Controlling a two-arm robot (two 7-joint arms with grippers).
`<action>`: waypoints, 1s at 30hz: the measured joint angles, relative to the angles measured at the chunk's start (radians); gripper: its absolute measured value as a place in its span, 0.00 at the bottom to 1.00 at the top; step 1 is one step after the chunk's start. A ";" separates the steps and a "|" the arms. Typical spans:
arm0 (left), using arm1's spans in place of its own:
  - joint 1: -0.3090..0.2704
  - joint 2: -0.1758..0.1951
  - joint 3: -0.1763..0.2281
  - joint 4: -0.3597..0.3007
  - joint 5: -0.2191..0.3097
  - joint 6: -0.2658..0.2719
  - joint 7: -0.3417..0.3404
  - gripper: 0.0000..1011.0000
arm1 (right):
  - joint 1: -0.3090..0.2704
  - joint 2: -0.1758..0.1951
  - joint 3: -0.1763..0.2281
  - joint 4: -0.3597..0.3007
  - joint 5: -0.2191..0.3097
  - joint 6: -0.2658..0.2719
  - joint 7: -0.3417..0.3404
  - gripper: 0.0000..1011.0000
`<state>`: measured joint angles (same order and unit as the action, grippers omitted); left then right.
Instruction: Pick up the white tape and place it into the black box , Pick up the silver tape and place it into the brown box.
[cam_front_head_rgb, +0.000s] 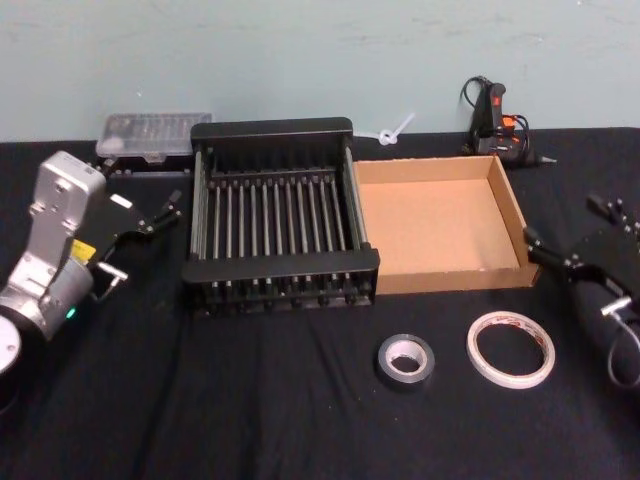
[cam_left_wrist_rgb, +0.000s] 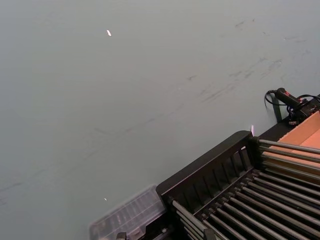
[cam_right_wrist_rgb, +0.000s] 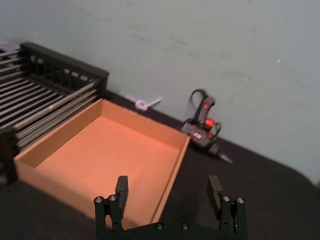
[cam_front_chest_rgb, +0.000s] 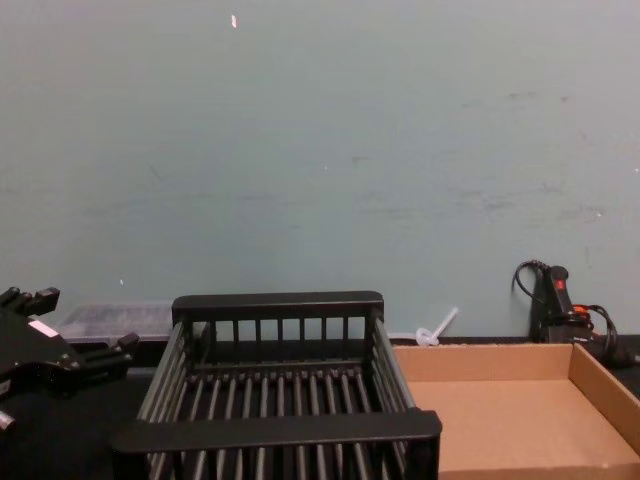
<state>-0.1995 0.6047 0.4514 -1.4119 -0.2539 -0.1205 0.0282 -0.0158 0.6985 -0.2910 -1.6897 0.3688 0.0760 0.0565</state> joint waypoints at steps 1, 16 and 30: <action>0.000 0.000 0.000 0.000 0.000 0.000 0.000 0.99 | -0.018 0.004 0.006 -0.018 0.010 0.025 0.011 0.99; 0.000 0.000 0.000 0.000 0.000 0.000 0.000 0.99 | -0.102 0.031 0.048 -0.079 0.058 0.157 0.086 0.99; 0.000 0.000 0.000 0.000 0.000 0.000 0.000 0.99 | -0.125 0.013 0.054 -0.060 0.055 0.217 0.134 0.99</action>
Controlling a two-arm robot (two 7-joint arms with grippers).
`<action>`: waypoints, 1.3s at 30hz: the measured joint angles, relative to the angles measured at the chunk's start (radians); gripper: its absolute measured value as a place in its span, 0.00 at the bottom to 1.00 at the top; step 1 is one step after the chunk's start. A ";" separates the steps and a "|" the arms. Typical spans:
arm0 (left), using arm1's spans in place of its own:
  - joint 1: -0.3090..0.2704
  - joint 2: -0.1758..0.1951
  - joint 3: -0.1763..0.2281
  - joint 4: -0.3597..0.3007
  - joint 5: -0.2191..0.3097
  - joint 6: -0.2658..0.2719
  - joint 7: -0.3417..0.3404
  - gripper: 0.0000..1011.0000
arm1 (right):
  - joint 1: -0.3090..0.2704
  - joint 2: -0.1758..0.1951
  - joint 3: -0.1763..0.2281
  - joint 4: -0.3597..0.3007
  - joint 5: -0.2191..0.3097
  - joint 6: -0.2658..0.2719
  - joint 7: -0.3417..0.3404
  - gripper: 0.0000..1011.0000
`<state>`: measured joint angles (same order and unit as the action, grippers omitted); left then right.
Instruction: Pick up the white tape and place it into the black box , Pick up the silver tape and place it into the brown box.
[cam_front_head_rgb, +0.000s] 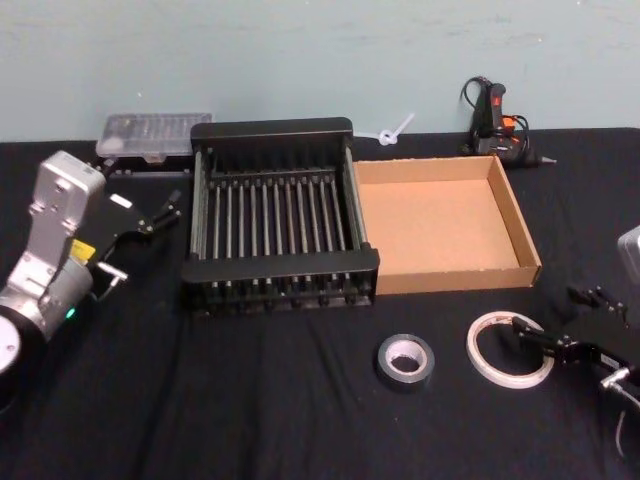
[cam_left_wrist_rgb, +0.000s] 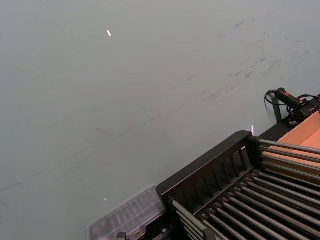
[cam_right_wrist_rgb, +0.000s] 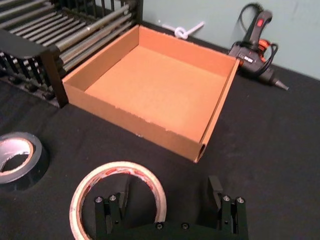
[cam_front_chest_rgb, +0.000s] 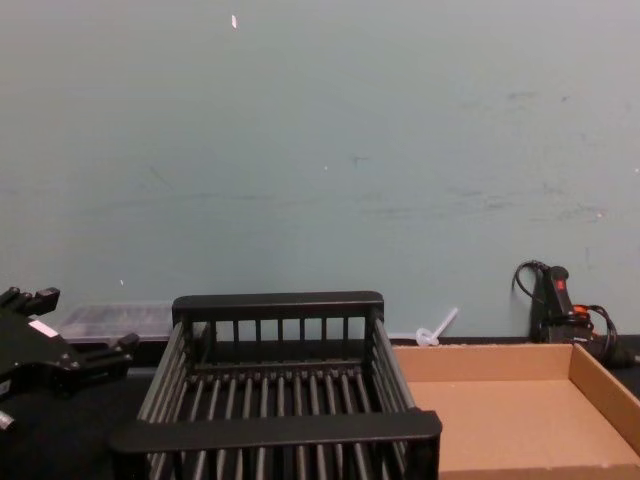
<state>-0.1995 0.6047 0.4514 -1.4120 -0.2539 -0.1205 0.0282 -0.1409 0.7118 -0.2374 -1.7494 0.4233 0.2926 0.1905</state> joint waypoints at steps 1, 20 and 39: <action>0.000 0.000 0.000 0.000 0.000 0.000 0.000 0.99 | 0.000 -0.002 0.000 0.002 -0.001 0.003 0.001 0.99; 0.000 0.000 0.000 0.000 0.000 0.000 0.000 0.99 | 0.014 -0.053 0.005 0.051 -0.033 0.044 0.037 0.99; 0.000 0.000 0.000 0.000 0.000 0.000 0.000 0.99 | 0.018 -0.095 0.032 0.070 -0.063 0.066 0.062 0.99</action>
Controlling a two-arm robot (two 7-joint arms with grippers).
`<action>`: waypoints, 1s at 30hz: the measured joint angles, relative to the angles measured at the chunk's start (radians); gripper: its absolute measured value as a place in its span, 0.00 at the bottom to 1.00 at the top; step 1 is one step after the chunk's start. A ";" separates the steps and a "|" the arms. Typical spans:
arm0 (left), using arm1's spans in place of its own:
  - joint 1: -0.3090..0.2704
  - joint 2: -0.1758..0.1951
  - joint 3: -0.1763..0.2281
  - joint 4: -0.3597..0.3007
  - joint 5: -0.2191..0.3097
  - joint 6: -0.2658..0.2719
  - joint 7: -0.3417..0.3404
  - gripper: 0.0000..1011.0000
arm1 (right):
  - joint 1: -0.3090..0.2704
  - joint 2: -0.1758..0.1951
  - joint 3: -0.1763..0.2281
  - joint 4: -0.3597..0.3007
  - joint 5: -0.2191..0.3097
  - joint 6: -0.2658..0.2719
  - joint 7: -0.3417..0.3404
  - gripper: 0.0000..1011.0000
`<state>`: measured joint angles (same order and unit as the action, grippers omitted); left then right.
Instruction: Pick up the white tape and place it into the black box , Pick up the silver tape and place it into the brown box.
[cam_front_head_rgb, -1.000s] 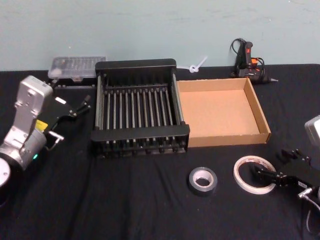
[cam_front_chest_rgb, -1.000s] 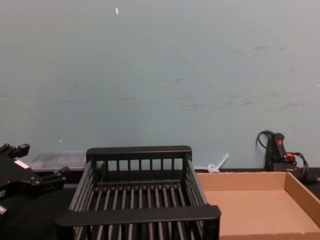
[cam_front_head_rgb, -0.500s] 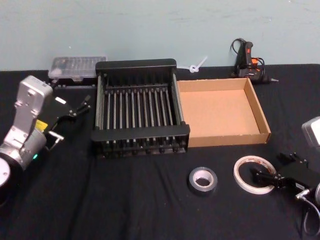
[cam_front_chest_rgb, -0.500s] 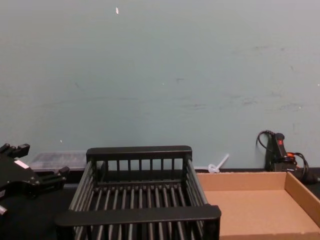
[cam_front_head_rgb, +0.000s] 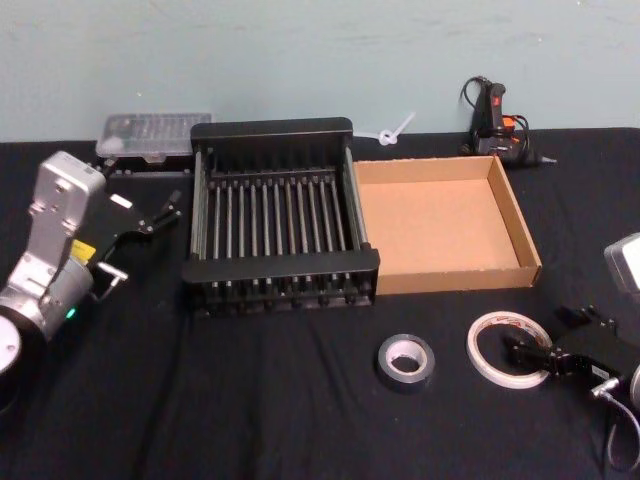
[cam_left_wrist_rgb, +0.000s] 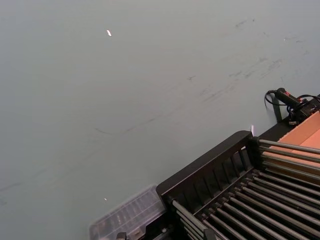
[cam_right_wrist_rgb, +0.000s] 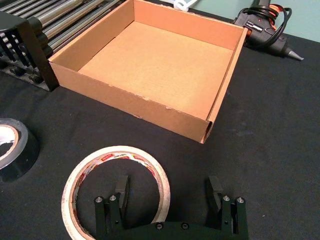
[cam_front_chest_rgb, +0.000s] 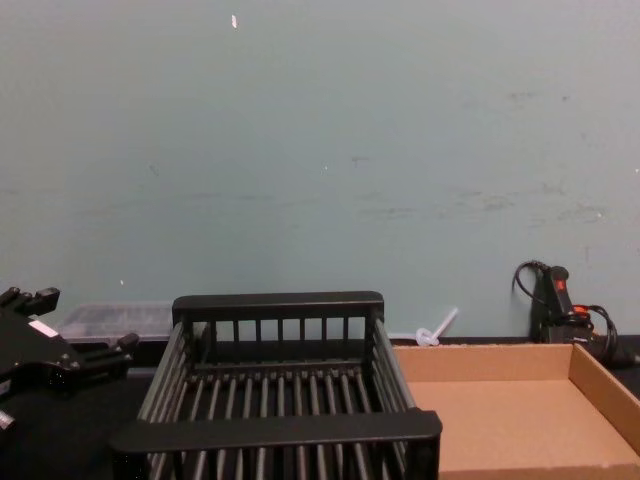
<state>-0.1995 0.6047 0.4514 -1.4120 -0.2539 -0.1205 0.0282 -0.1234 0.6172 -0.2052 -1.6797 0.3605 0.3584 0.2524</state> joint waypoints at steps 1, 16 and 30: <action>0.000 0.000 0.000 0.000 0.000 0.000 0.000 0.99 | -0.001 -0.003 0.002 0.000 -0.003 0.000 0.001 0.99; 0.000 0.000 0.000 0.000 0.000 0.000 0.000 0.99 | -0.002 -0.010 0.009 0.000 -0.017 -0.001 0.003 0.99; 0.000 0.000 0.000 0.000 0.000 0.000 0.000 0.99 | -0.002 -0.008 0.007 -0.001 -0.014 -0.003 0.003 0.99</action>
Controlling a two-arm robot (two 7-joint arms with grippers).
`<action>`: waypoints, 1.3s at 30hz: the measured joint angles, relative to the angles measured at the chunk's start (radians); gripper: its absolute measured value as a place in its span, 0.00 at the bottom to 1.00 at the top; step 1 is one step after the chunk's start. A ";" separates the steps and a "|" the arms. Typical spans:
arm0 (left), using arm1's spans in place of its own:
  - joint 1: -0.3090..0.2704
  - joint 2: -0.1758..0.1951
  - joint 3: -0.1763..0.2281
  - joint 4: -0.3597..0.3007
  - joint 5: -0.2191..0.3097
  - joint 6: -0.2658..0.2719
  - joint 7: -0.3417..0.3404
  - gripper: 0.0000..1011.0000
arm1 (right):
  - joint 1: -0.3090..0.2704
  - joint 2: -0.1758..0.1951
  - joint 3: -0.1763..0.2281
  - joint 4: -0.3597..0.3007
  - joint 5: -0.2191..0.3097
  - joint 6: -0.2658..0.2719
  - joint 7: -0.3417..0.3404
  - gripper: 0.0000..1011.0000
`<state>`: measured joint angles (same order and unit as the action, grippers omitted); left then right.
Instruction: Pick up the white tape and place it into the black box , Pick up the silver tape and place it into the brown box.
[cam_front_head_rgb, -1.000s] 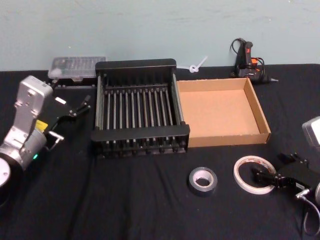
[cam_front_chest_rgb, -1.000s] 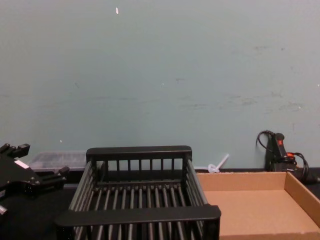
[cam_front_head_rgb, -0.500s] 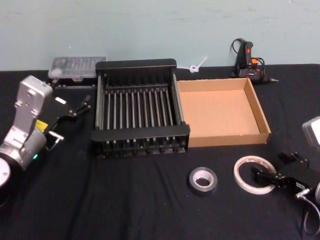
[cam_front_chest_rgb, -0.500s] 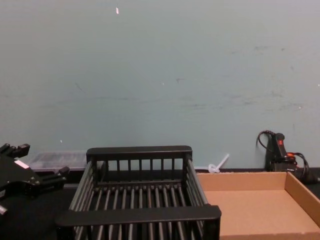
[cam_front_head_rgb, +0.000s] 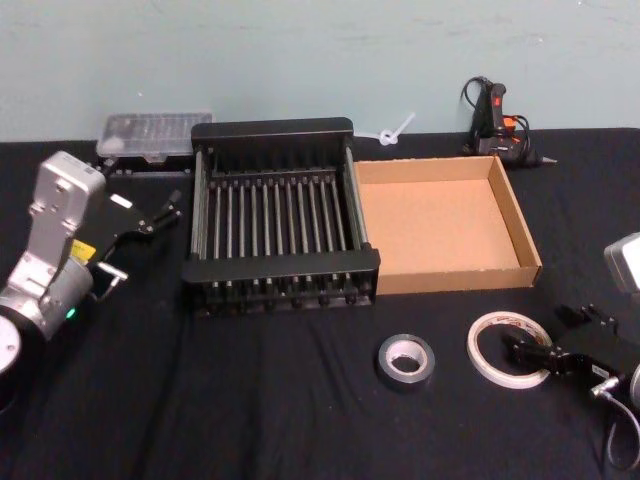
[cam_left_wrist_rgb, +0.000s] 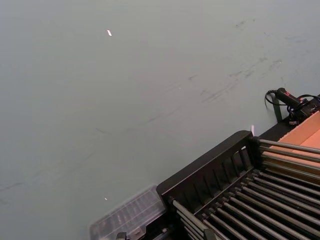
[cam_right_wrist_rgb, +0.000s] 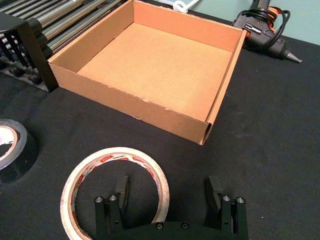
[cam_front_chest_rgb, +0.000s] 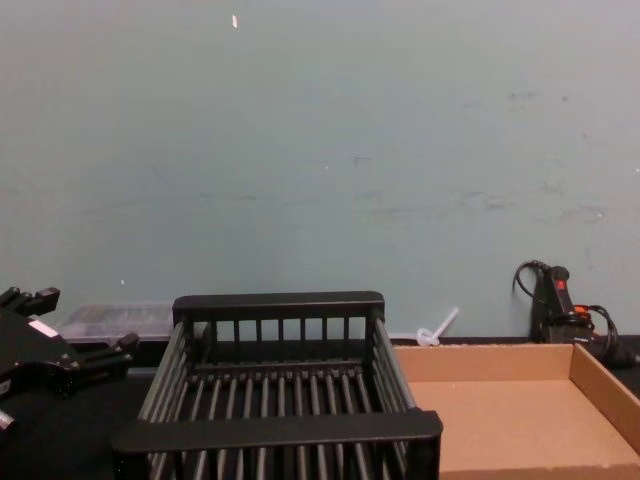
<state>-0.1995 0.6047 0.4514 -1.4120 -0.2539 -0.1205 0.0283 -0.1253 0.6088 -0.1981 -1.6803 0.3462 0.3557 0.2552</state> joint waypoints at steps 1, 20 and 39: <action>0.000 0.000 0.000 0.000 0.000 0.000 0.000 0.99 | 0.000 0.000 0.000 0.000 0.000 0.000 0.000 0.99; 0.000 0.000 0.000 0.000 0.000 0.000 0.000 0.99 | 0.000 0.001 -0.001 0.000 0.002 0.000 -0.001 0.89; 0.000 0.000 0.000 0.000 0.000 0.000 0.000 0.99 | 0.000 0.001 -0.001 0.000 0.002 0.000 -0.001 0.33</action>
<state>-0.1995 0.6047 0.4514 -1.4120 -0.2539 -0.1205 0.0283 -0.1253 0.6097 -0.1986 -1.6802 0.3481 0.3554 0.2542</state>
